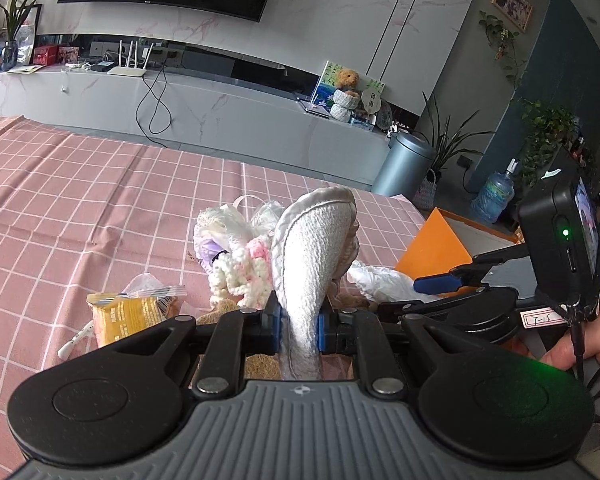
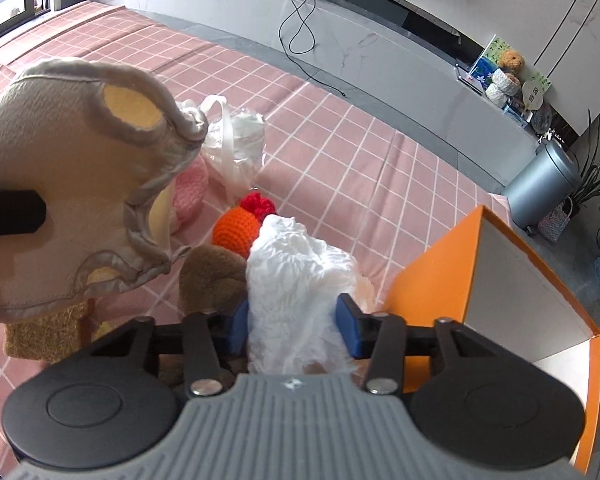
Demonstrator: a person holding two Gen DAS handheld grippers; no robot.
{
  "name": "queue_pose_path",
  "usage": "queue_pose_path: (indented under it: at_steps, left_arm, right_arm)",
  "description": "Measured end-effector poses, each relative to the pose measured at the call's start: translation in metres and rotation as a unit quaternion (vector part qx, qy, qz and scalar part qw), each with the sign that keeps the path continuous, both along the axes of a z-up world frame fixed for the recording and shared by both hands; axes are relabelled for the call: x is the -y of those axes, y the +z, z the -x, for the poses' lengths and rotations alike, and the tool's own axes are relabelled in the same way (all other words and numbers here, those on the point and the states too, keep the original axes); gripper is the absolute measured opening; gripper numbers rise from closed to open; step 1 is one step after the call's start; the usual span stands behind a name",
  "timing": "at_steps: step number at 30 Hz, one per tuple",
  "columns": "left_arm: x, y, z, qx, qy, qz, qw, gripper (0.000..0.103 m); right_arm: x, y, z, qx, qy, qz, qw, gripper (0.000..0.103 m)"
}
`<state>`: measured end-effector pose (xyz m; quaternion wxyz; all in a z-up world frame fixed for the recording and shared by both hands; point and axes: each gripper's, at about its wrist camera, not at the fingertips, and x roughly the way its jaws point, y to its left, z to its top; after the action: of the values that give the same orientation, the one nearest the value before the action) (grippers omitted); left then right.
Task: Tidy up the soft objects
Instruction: 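Grasp the white cloth with the right tool while the left tool lifts the grey towel, then carry the grey towel and white cloth over the orange box with both tools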
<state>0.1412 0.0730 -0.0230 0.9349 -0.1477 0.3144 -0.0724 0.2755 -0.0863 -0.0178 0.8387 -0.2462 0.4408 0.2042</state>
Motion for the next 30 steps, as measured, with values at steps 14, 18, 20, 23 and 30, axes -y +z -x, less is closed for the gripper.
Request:
queue_pose_path:
  at_steps: [14, 18, 20, 23, 30]
  left_arm:
    - [0.006, 0.022, 0.021, 0.031, 0.009, -0.011, 0.9994, 0.018]
    - [0.008, 0.034, 0.027, 0.046, 0.007, -0.011, 0.9989, 0.018]
    - [0.010, 0.042, 0.030, 0.053, 0.006, -0.008, 0.9986, 0.018]
    - [0.017, 0.054, 0.032, 0.068, 0.000, -0.013, 0.9976, 0.018]
    - [0.067, 0.079, 0.035, 0.102, -0.071, -0.021, 0.9920, 0.018]
  right_arm:
    - [0.010, 0.040, 0.030, 0.051, 0.009, -0.033, 0.998, 0.008]
    - [0.021, 0.066, 0.047, 0.077, 0.014, -0.060, 0.995, 0.008]
    - [0.030, 0.080, 0.055, 0.085, 0.010, -0.082, 0.993, 0.008]
    - [0.044, 0.102, 0.070, 0.103, 0.008, -0.103, 0.989, 0.008]
    - [0.092, 0.141, 0.102, 0.126, -0.017, -0.123, 0.984, 0.008]
